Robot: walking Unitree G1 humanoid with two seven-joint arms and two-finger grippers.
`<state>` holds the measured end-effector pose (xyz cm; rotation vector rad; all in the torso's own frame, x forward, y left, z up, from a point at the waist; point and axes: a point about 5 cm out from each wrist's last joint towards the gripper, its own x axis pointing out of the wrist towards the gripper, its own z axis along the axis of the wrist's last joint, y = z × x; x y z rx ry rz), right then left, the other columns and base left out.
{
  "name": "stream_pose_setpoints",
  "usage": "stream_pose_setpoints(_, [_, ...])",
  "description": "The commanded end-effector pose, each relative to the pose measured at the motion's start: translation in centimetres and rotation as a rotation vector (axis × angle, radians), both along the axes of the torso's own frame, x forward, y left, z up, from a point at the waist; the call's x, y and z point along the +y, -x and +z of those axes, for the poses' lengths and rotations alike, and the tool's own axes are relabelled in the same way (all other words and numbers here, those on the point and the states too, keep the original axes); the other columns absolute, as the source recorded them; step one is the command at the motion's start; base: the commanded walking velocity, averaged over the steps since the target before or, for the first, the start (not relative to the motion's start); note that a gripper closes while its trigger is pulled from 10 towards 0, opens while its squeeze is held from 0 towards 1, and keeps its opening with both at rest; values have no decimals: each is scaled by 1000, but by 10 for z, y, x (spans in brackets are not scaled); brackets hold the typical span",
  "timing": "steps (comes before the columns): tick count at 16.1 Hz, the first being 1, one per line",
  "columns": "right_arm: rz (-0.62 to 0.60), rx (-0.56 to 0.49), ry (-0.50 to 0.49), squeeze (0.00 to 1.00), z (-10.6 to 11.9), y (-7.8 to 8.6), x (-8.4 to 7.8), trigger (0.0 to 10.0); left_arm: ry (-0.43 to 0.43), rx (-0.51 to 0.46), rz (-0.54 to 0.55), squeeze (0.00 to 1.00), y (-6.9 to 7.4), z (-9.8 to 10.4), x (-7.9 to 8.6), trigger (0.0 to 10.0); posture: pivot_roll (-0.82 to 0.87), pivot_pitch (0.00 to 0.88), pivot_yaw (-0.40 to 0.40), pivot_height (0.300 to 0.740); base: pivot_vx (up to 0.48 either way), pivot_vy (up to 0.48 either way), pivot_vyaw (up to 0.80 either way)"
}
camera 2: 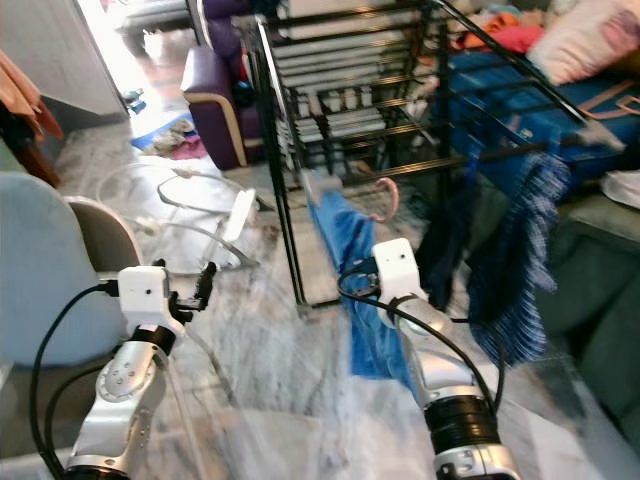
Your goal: Hang hanger
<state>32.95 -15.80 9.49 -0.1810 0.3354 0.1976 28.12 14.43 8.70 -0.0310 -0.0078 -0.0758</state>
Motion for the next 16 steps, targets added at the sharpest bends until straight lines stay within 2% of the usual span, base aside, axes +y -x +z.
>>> stream_pose_setpoints(1, [-14,-39,1,0,9,-6,-3,10000,2,-4,-7,0,0,2,-4,10000,-137,0,86,740,412,244,0])
stream_pose_setpoints(2, [-23,-40,8,0,10,-7,-4,10000,6,-5,-7,0,0,2,-4,10000,-137,0,86,740,416,240,0])
stream_pose_setpoints(5, [-88,-39,36,0,11,-11,-13,10000,36,-10,-15,0,2,4,-7,10000,-129,0,69,740,0,0,0])
stream_pose_setpoints(8, [-97,-31,43,0,12,-15,-17,10000,51,9,-3,0,9,0,-7,10000,-124,2,56,740,0,0,0])
stream_pose_setpoints(10, [-117,1,36,0,10,-19,-22,10000,69,37,-16,0,15,-6,-13,10000,-119,5,52,740,0,0,0])
stream_pose_setpoints(13, [-129,43,56,0,10,-26,-29,10000,72,43,-38,0,15,-6,-18,10000,-121,8,46,740,0,0,0])
stream_pose_setpoints(16, [-168,71,58,0,10,-31,-42,10000,78,50,-55,0,15,-6,-20,10000,-123,10,45,740,0,0,0])
